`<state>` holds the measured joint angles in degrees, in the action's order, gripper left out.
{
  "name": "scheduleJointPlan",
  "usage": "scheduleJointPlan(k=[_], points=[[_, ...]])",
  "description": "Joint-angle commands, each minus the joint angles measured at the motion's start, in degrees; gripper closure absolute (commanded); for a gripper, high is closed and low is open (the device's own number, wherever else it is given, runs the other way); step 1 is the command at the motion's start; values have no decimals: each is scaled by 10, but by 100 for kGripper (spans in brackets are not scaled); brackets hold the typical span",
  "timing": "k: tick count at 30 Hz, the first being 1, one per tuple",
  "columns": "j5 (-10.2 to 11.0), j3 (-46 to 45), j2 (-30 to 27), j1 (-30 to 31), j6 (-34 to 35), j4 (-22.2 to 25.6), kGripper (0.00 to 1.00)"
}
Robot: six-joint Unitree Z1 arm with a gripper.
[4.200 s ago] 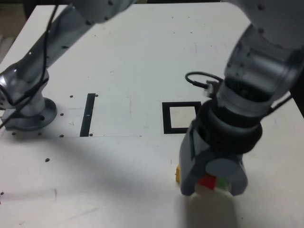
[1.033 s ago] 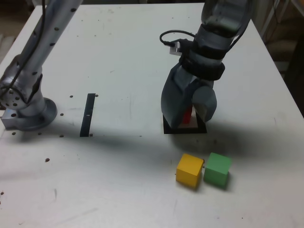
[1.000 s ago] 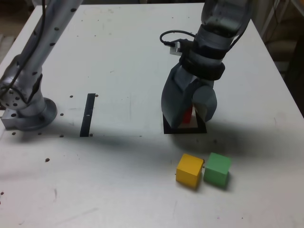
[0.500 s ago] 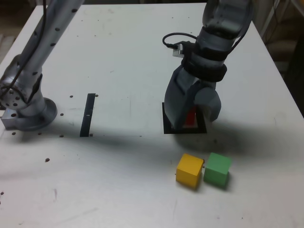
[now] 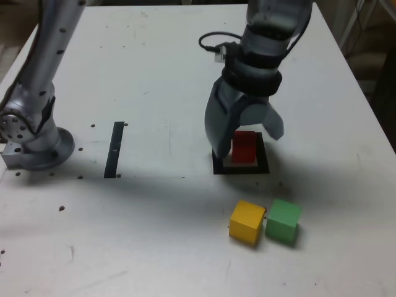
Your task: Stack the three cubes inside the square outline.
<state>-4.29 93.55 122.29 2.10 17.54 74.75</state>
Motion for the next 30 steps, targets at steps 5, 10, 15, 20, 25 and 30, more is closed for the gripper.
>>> scheduleJointPlan(k=[5,10,15,20,25,30], points=[[28,-17,-41,19,-15,-13,1],[40,-8,-60,49,-15,4,1],[43,14,-66,82,-5,33,1],[42,26,-70,114,10,46,1],[40,33,-71,150,15,53,1],[37,35,-70,181,16,53,1]])
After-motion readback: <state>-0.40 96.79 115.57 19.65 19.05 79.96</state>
